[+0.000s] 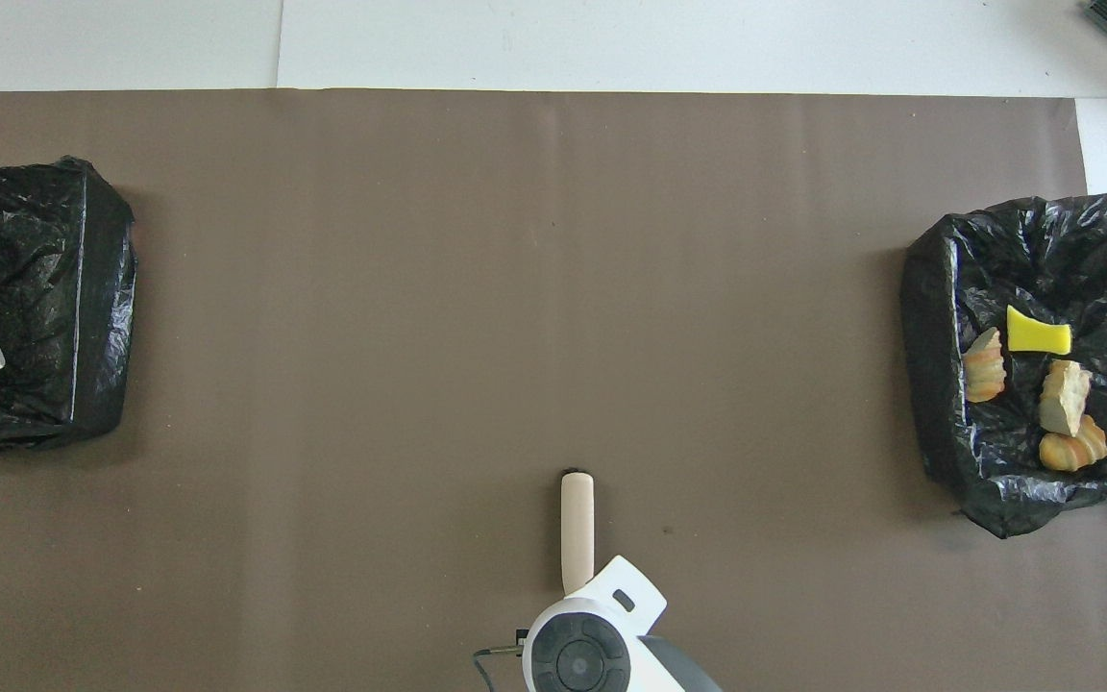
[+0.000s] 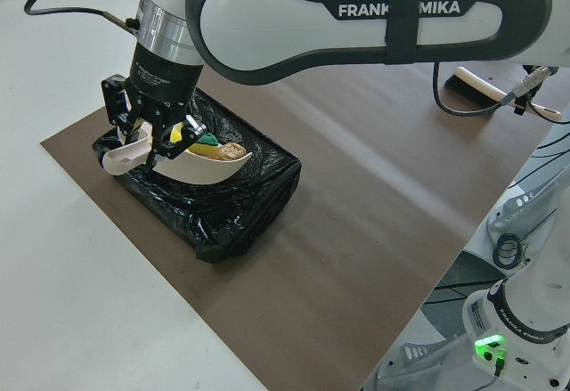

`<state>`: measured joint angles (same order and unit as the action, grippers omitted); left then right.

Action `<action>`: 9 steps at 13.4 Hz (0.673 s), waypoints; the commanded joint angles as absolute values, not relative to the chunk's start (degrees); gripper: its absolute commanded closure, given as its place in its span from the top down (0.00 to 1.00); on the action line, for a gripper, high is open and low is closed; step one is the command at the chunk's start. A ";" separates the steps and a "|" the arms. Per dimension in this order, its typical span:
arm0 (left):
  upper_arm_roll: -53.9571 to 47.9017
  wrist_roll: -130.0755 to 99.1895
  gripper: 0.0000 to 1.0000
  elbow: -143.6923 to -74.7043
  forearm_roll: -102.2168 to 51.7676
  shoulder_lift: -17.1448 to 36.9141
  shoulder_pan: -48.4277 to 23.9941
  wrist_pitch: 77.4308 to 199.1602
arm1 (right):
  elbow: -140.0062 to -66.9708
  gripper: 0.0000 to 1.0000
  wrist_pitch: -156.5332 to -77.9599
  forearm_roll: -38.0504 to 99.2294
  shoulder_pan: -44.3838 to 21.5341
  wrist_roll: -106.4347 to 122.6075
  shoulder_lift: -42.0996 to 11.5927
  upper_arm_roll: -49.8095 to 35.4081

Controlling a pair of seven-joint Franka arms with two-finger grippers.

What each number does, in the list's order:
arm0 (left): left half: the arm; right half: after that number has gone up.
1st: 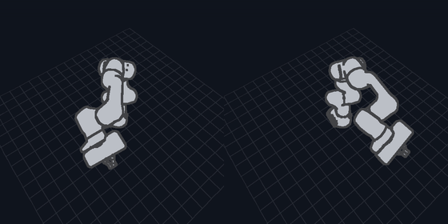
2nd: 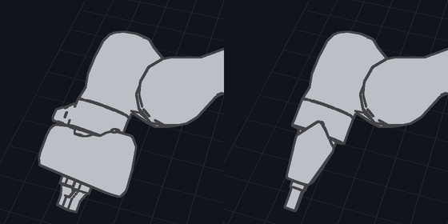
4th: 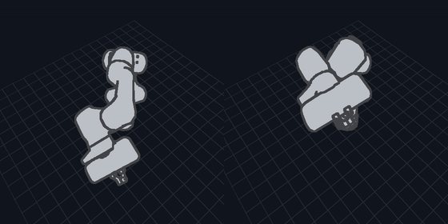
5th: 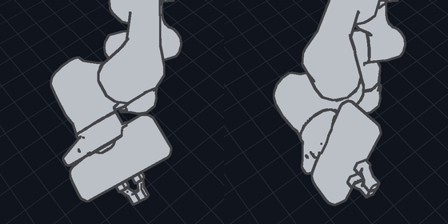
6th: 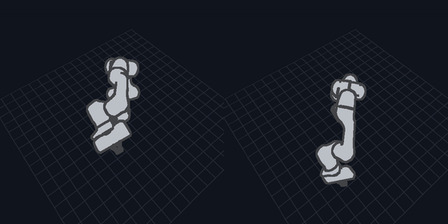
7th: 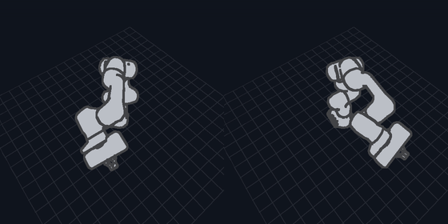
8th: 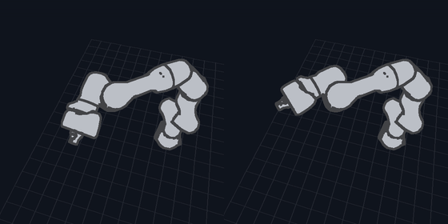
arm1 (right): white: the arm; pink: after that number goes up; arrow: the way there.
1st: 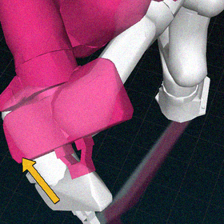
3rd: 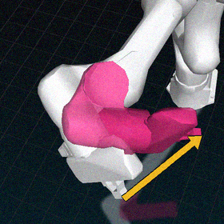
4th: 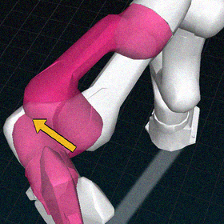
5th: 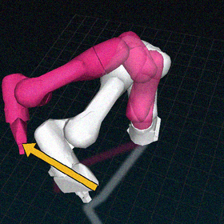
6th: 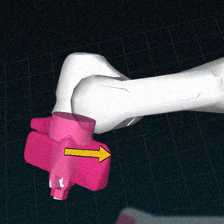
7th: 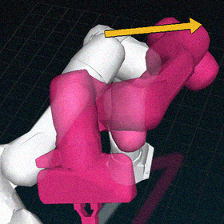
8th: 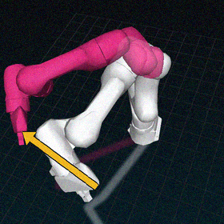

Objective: Sweep and dump trash in bin

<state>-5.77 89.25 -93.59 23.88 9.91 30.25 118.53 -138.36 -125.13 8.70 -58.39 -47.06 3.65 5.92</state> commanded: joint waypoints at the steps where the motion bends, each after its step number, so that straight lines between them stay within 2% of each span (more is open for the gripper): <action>1: -5.36 83.95 0.00 -91.76 30.13 10.46 27.52 117.34 | -139.83 0.00 -125.07 6.07 -58.54 -48.60 4.31 6.06; 2: -5.36 83.67 0.00 -91.84 31.45 10.37 27.34 116.29 | -139.31 0.28 -124.11 5.98 -58.36 -48.43 4.13 6.06; 3: -5.36 83.32 0.00 -91.76 32.86 10.28 26.55 115.24 | -138.26 0.71 -122.88 5.89 -58.01 -48.25 3.96 6.06; 4: -5.36 82.10 0.00 -91.67 34.96 10.20 26.11 114.09 | -136.86 0.98 -121.91 5.98 -57.05 -47.90 3.96 6.15; 9: -5.36 76.38 0.00 -91.58 42.18 8.53 22.68 107.58 | -129.21 1.00 -117.60 6.15 -52.21 -46.58 4.65 6.33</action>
